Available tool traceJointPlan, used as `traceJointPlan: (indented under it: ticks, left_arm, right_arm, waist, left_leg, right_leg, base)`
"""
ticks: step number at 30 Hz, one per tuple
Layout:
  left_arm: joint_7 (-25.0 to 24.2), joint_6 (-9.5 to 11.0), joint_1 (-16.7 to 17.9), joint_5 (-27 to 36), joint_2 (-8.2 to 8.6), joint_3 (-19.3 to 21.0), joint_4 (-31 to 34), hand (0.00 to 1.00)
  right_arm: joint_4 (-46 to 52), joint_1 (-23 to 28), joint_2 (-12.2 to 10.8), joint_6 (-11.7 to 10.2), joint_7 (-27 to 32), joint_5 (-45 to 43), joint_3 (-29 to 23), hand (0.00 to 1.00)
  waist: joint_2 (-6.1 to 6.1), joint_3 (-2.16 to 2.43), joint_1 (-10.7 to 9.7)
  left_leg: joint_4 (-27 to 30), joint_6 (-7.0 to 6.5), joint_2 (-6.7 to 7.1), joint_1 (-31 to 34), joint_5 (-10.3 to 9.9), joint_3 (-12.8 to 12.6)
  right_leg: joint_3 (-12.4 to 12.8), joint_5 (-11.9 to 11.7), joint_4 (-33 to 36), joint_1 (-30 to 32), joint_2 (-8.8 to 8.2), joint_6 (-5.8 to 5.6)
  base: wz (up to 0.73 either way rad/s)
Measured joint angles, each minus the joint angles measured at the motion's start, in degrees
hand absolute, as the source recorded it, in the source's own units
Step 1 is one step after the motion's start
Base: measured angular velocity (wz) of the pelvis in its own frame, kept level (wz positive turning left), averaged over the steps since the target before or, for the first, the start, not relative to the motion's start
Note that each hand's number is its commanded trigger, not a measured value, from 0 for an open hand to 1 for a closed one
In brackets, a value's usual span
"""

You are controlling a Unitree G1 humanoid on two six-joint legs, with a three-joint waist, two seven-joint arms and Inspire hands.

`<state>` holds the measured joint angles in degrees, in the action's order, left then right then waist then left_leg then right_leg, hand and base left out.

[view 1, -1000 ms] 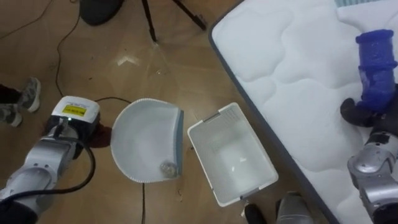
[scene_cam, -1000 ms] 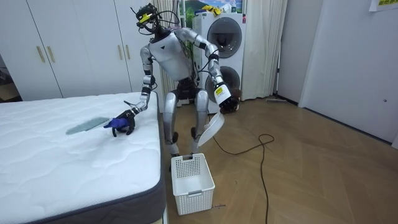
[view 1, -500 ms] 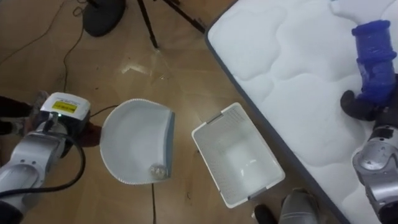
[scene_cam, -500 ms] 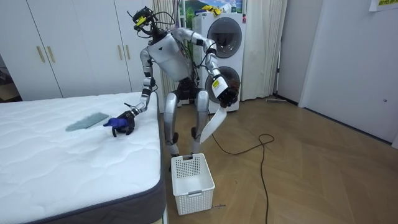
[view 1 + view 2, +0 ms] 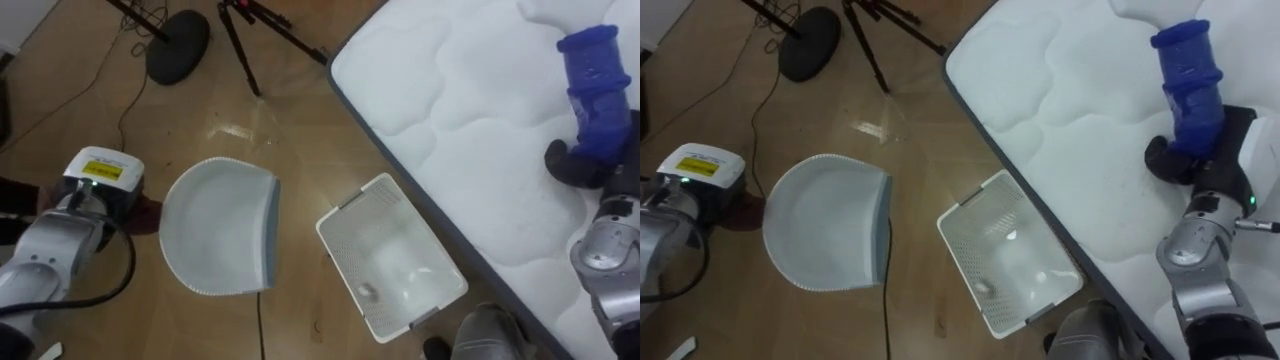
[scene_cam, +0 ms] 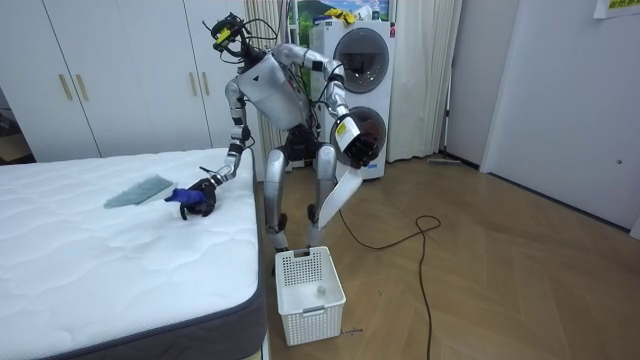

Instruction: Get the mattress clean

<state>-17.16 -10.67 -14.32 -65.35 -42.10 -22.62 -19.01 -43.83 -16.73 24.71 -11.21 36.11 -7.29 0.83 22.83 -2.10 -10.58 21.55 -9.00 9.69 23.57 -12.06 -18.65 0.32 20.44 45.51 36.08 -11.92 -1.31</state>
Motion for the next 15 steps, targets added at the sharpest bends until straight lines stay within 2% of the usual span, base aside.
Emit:
traceJointPlan:
  ticks: [4, 7, 9, 12, 15]
  left_arm:
    - [0.2, 0.4, 0.0, 0.0, -0.6, 0.0, 0.1, 1.0]
    - [0.2, 0.7, -0.2, 0.0, -2.26, 0.0, 0.6, 1.0]
    - [0.2, 0.9, -0.2, 0.1, -4.06, 0.0, 1.2, 1.0]
    - [0.2, 0.9, -0.2, 0.1, -5.59, 0.0, 1.4, 1.0]
    - [0.3, 0.9, -0.1, 0.2, -5.78, 0.0, 1.4, 1.0]
  right_arm:
    - [0.0, 0.1, 0.0, -0.4, -0.5, 0.6, -0.1, 0.0]
    - [0.0, 0.1, 0.0, -0.5, -0.8, 0.7, -0.1, 0.0]
    - [0.1, 0.1, 0.3, -0.7, -1.8, 0.7, -0.4, 0.0]
    - [0.2, 0.0, 0.5, -0.8, -2.3, 0.7, -0.4, 0.0]
    - [0.2, 0.0, 0.8, -1.2, -2.6, 0.7, -0.4, 0.0]
  waist:
    - [0.02, 0.02, -0.2]
    - [0.09, 0.07, -0.2]
    - [0.27, 0.08, -0.2]
    - [0.59, 0.13, -0.2]
    - [0.93, 0.08, -0.2]
  left_leg:
    - [0.0, 0.0, 0.03, 0.0, 0.0, 0.0]
    - [0.0, 0.0, 0.04, 0.0, 0.0, 0.0]
    - [0.1, 0.0, 0.04, 0.0, 0.0, -0.1]
    - [0.2, 0.0, 0.06, -0.2, 0.0, -0.3]
    - [0.1, -0.01, 0.06, -0.4, 0.0, -0.8]
  right_leg:
    - [0.5, 0.0, 0.0, 0.0, 0.19, -0.06]
    - [0.7, 0.0, 0.1, 0.0, 0.23, -0.08]
    - [0.8, 0.0, 0.2, 0.0, 0.24, -0.08]
    - [1.0, 0.0, 0.4, 0.0, 0.25, -0.08]
    - [1.3, 0.1, 0.6, 0.0, 0.27, -0.09]
  base:
    - [0.0]
    - [0.0]
    - [0.0]
    - [-0.01]
    - [-0.03]
